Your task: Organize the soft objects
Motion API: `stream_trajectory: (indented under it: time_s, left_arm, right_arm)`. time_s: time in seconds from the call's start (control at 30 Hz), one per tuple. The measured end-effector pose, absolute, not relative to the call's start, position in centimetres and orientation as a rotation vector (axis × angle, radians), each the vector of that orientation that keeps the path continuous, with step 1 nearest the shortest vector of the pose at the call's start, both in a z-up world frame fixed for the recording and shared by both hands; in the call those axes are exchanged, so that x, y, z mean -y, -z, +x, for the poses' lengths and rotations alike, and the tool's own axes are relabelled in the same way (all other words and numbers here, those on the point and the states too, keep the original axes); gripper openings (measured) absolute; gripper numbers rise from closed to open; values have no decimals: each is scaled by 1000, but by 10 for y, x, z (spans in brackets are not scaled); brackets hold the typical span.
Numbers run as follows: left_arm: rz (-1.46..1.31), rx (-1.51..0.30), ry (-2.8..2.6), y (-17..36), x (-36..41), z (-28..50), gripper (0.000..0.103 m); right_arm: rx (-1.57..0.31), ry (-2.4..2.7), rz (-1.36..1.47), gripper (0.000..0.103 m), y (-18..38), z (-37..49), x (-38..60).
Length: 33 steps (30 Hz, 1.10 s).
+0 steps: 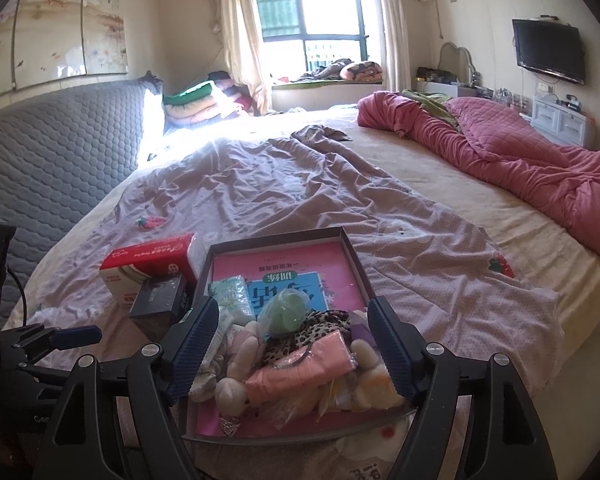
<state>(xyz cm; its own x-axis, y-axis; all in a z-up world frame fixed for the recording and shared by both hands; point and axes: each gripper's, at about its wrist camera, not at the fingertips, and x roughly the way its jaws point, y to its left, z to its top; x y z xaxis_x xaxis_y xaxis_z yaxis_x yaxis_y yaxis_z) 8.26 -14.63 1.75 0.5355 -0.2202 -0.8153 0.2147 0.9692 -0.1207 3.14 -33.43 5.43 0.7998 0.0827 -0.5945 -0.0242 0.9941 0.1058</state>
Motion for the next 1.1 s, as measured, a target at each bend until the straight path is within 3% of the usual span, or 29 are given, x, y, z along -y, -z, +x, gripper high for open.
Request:
stream_trajectory:
  time_s: [1.1]
  left_arm:
    - [11, -970, 188, -10, 128, 16, 85]
  right_arm:
    - [-698, -36, 83, 79, -39, -50, 308]
